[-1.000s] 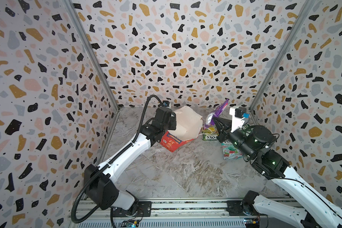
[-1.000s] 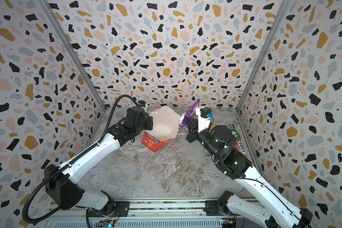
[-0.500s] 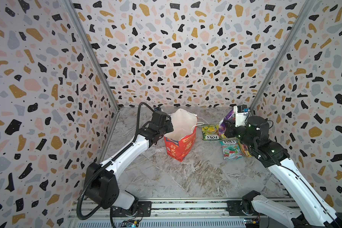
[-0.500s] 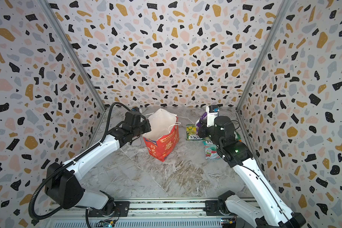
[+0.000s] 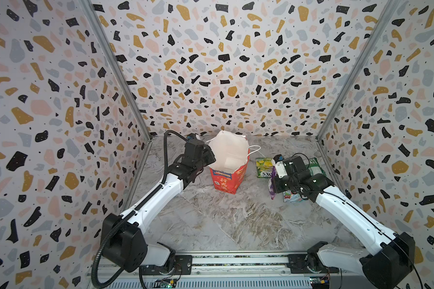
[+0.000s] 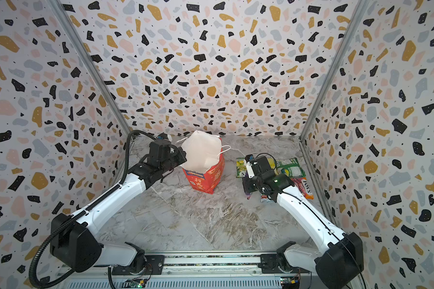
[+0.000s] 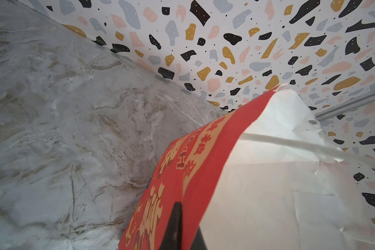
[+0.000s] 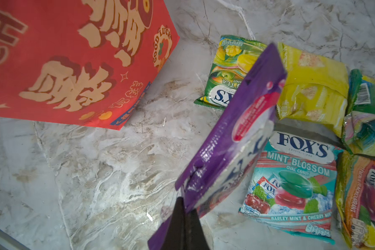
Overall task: Take the snacks out of the paper bag
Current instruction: Place the paper bag at the top-center of the table.
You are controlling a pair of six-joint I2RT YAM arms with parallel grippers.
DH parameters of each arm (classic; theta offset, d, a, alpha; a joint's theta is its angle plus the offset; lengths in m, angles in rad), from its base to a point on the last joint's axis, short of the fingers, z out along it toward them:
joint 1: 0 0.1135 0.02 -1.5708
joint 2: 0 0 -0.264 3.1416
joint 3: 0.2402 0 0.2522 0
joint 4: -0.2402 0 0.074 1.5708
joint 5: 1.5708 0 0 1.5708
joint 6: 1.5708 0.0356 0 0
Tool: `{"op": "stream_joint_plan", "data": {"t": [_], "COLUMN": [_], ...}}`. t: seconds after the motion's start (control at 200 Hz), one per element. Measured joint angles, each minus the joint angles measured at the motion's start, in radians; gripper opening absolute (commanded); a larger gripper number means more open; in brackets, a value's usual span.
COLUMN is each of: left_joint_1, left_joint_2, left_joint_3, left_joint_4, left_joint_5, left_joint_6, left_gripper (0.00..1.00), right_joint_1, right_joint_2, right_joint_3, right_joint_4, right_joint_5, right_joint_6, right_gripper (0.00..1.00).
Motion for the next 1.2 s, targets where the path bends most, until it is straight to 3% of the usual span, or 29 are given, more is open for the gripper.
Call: {"op": "stream_joint_plan", "data": {"t": [0.185, 0.481, 0.996, 1.196], "left_joint_1": [0.005, 0.005, 0.035, 0.098], "left_joint_2": [0.002, -0.031, -0.27, -0.289], "left_joint_3": [-0.032, -0.033, 0.005, -0.162], "left_joint_4": [0.025, 0.035, -0.05, -0.012], "left_joint_5": [0.008, 0.019, -0.082, -0.098], "left_joint_6": [-0.006, 0.023, 0.214, 0.233], "left_gripper": [0.08, 0.4, 0.47, 0.46], "right_joint_1": [0.033, 0.048, 0.085, 0.086], "right_joint_2": [0.074, 0.178, 0.191, 0.142], "right_joint_3": [0.0, -0.004, 0.04, 0.049], "right_joint_4": [0.001, 0.013, -0.079, -0.134], "right_joint_5": [0.058, 0.166, 0.246, 0.245], "right_joint_6": [-0.004, -0.011, 0.075, 0.15], "right_gripper": [0.0, 0.0, 0.0, 0.0]}}
